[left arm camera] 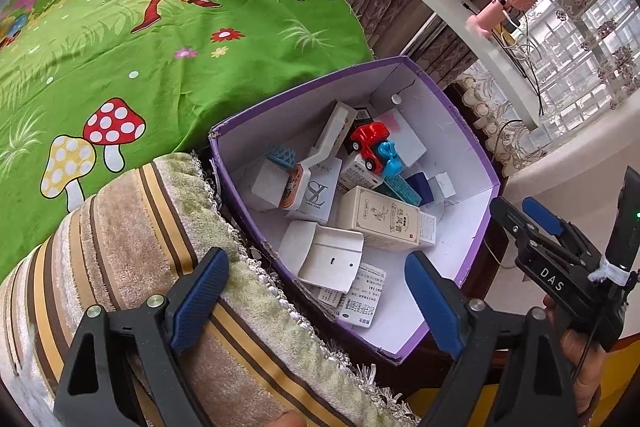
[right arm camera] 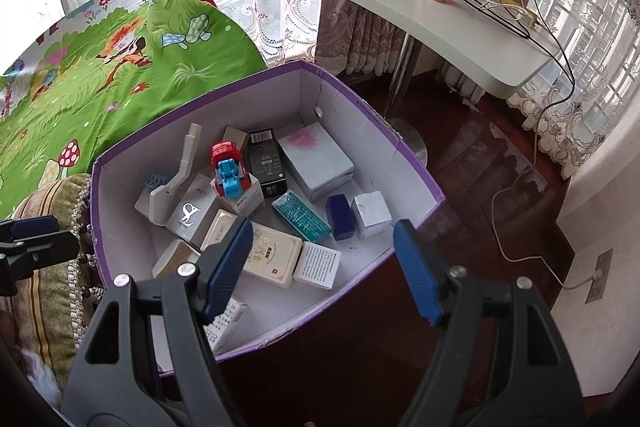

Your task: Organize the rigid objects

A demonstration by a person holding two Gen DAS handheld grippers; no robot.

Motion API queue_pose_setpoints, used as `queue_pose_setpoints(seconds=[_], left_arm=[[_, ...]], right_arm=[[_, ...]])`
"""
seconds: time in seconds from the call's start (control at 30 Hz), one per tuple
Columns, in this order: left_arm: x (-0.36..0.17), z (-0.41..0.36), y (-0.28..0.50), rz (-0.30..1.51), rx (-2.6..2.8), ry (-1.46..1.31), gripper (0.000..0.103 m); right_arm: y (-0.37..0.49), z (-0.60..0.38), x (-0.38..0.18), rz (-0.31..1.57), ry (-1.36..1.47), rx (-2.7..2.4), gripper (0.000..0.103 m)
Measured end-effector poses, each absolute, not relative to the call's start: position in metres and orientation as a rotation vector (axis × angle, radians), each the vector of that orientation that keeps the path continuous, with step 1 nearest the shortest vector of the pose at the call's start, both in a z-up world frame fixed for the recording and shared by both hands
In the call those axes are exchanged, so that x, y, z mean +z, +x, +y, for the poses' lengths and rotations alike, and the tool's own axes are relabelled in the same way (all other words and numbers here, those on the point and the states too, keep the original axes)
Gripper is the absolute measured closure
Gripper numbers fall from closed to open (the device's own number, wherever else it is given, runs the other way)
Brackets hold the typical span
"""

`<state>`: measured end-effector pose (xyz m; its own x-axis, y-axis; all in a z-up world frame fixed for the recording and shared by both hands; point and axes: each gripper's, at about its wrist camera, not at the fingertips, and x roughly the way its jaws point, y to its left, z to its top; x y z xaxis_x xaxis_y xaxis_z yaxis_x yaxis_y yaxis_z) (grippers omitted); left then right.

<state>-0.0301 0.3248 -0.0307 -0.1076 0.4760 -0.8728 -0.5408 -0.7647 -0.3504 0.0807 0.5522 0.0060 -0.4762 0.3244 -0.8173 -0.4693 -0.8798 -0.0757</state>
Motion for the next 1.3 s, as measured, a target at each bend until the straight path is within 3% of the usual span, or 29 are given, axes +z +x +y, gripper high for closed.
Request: queue_pose_setpoints(seconds=[1.3], left_arm=[[-0.0308, 0.3259, -0.0297, 0.076, 1.934, -1.492, 0.012]], right_arm=[[0.0815, 0.5549, 0.0007, 0.227, -1.267, 2.344, 0.027]])
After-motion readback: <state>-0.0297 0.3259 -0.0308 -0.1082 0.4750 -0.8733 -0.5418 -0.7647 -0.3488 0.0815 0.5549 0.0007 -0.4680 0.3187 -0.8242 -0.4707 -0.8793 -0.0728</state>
